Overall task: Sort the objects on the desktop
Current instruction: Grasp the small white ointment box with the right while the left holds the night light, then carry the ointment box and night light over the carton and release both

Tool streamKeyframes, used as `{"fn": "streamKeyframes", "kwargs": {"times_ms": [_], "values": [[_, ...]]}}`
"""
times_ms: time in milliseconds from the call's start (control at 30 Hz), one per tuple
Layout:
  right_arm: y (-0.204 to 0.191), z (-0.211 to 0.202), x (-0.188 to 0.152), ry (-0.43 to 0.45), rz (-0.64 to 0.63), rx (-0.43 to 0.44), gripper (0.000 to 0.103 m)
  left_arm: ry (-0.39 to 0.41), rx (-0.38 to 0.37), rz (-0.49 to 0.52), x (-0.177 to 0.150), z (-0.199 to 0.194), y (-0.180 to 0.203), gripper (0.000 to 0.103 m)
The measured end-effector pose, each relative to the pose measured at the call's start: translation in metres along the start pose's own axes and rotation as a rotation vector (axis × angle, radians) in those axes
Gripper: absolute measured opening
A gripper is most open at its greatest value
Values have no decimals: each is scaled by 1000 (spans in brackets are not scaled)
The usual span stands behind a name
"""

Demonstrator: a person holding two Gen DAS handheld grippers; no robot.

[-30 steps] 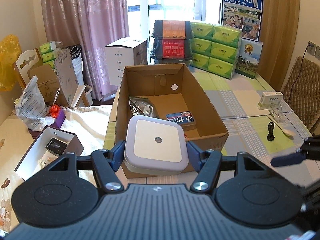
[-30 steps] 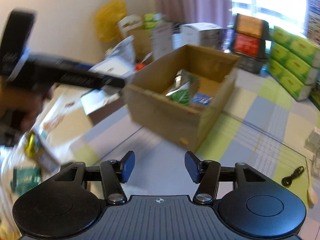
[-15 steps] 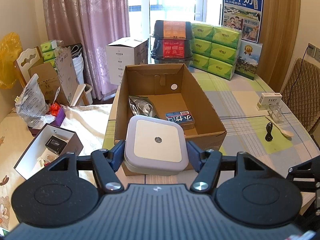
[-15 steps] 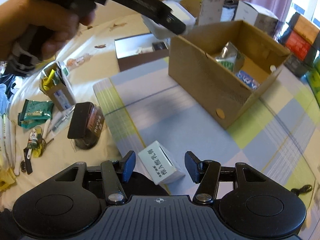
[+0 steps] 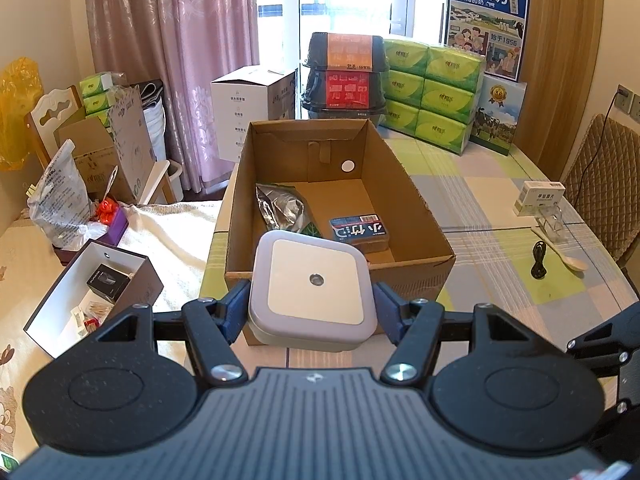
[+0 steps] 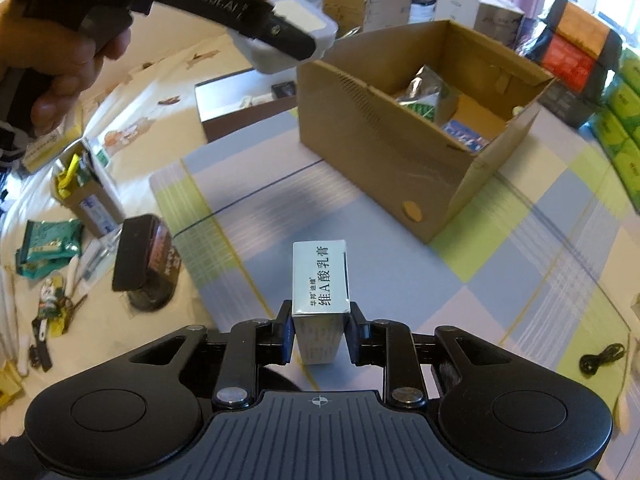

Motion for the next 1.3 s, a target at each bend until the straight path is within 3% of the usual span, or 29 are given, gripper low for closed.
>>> {"fn": "streamKeyframes", "kwargs": {"times_ms": [400,967,1300], "values": [[19,-39,32,141,69,-87,23,13,-1,19,10,-2,5,60],[43,-78,96,273,128,-142,23,30,0,60,49,-2,7,60],[86,-86,144,391,240,-186,23,12,-16,77,75,21,-1,60]]}}
Point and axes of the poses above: each gripper's, at about its wrist camera, not at the fingertips, and z roughly the way its jaws point, y to its right, x to its top, the point moved 1 cm from there along z, roughly the way its jaws point, and after that the axes turned 2 degrees about y, right-handed, at the moved point
